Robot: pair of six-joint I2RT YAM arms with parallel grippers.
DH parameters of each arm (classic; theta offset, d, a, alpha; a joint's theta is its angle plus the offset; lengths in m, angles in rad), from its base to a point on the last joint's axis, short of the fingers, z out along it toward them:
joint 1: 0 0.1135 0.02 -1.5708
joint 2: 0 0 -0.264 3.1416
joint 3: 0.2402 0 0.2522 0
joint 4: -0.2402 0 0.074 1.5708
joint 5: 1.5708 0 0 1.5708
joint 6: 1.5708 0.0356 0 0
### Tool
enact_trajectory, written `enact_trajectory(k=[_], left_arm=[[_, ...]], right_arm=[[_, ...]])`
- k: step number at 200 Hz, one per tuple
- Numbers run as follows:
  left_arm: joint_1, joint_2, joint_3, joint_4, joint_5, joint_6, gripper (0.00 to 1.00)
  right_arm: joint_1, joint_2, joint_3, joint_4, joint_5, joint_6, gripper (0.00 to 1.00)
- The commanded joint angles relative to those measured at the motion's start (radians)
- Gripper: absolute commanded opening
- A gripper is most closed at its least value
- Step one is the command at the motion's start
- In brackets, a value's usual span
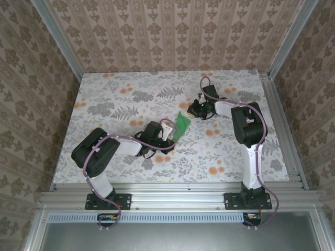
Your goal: Fold a paper plane with a square sheet of paper (pick it up from the middle)
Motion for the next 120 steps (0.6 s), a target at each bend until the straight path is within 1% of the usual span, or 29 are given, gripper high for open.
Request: enact_trajectory(k=[1, 23, 49, 84, 120], left_arm=[[-0.015, 0.089, -0.067, -0.282, -0.004, 0.021, 0.0], [-0.016, 0.097, -0.058, -0.286, 0.001, 0.024, 0.0], [-0.017, 0.091, -0.061, -0.283, 0.005, 0.024, 0.0], [-0.018, 0.076, -0.062, -0.29, 0.002, 0.025, 0.0], [-0.023, 0.063, -0.073, -0.288, -0.006, 0.022, 0.0]], right_arm=[[0.016, -0.15, -0.076, 0.007, -0.03, -0.015, 0.11], [0.064, -0.244, -0.189, 0.081, -0.088, 0.036, 0.11], [0.135, -0.29, -0.287, 0.168, -0.111, 0.106, 0.11], [0.205, -0.22, -0.275, 0.215, -0.109, 0.144, 0.11], [0.215, -0.13, -0.205, 0.145, -0.041, 0.102, 0.11]])
